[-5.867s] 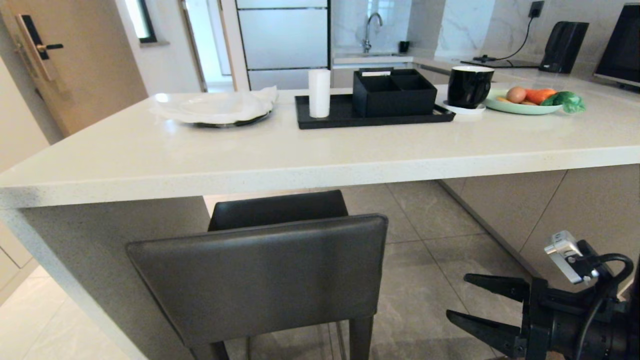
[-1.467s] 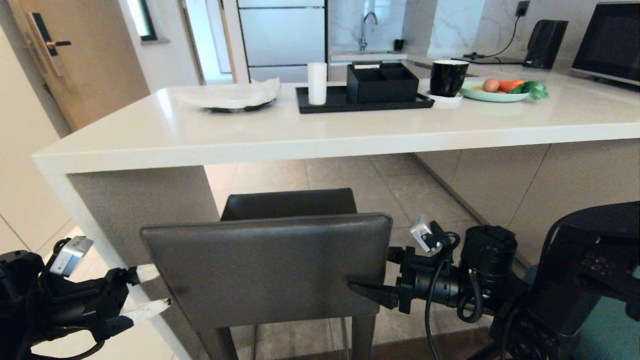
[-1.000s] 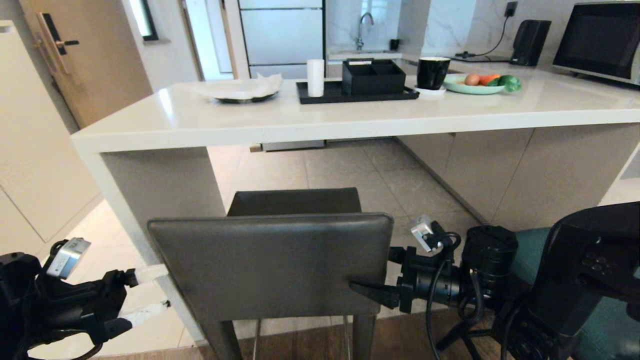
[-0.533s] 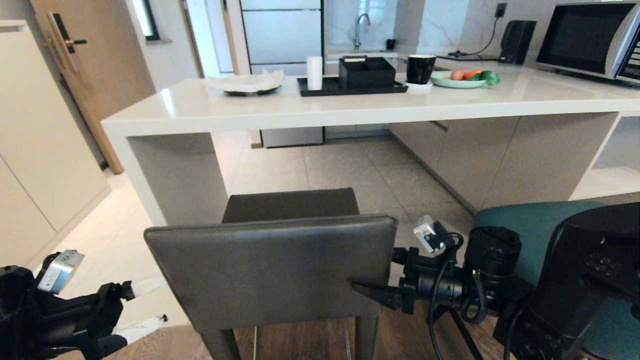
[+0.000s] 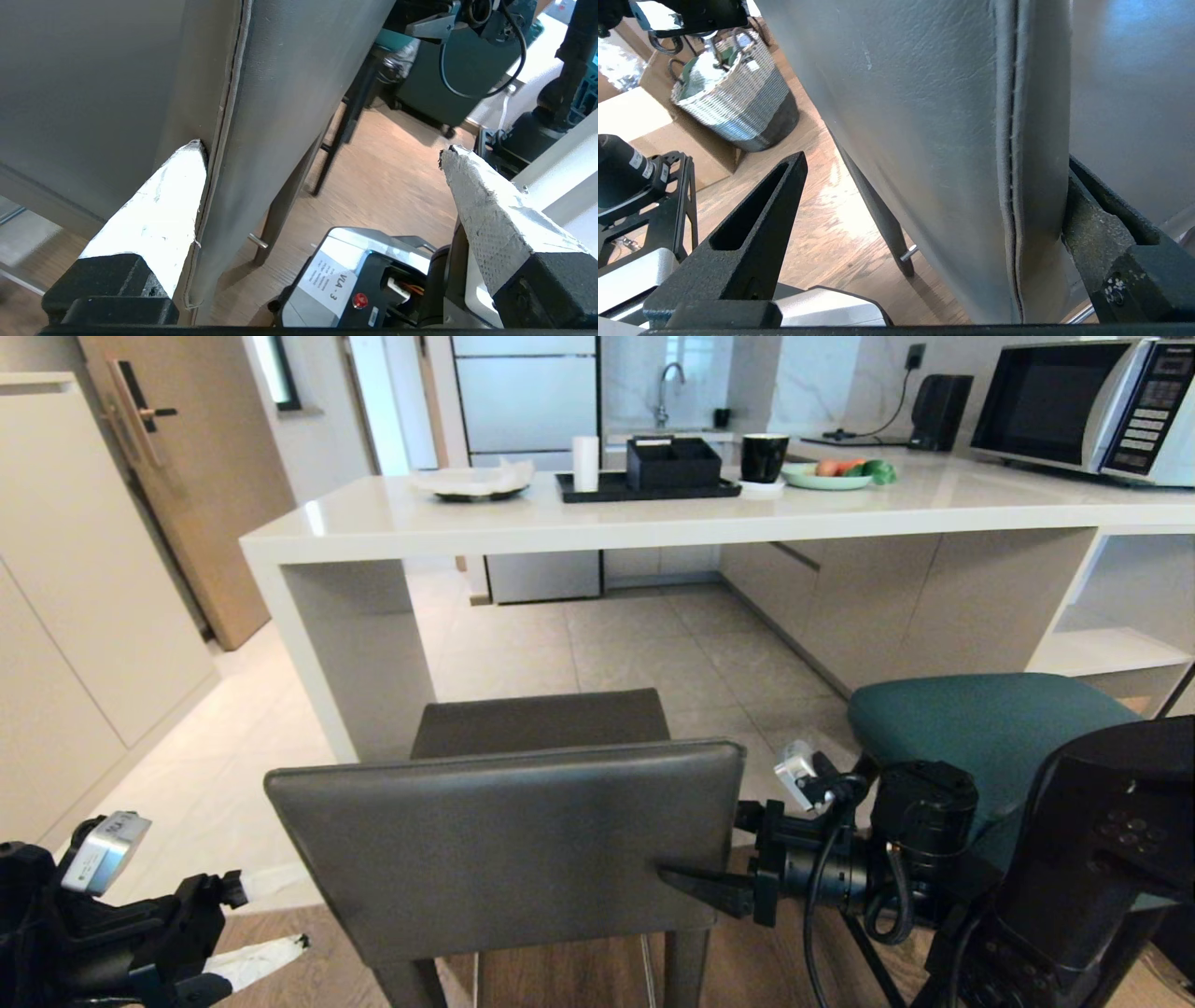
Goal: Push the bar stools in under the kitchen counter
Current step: Pull the gray chair out from under the dining table
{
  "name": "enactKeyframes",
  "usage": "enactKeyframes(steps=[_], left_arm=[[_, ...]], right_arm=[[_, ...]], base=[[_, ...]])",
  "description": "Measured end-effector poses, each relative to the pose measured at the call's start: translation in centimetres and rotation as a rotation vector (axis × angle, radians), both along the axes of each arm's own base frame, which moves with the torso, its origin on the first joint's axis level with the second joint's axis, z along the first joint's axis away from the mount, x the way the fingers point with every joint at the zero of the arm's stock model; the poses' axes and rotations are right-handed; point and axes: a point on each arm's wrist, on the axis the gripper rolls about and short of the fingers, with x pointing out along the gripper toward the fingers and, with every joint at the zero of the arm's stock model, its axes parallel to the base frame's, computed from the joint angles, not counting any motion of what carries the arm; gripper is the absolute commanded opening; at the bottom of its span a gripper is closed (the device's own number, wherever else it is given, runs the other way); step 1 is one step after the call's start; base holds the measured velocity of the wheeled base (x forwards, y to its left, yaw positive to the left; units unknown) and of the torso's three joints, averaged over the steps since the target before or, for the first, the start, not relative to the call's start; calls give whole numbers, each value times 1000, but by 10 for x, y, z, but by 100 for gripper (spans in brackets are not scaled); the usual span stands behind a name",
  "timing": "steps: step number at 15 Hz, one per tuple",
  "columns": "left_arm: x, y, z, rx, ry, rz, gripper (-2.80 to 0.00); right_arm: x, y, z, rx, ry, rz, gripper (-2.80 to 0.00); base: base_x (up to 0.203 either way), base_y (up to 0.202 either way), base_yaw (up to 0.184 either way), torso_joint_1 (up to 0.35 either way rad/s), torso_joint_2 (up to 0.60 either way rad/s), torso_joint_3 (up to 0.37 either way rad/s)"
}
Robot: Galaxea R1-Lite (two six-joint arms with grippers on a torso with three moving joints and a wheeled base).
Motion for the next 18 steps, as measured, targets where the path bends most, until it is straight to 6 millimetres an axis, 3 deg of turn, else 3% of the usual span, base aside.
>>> enactKeyframes(steps=[3,18], left_arm=[[0,0,0,-2,1,-3,0],[-12,-3,5,-4,2,1,0]], right_arm=[[0,-1,-3,-5,10,-2,0],[23,3,-18,-25,10,-168,0]], base=[[-134,0,-2,-7,-3,2],[0,0,0,0,0,0]])
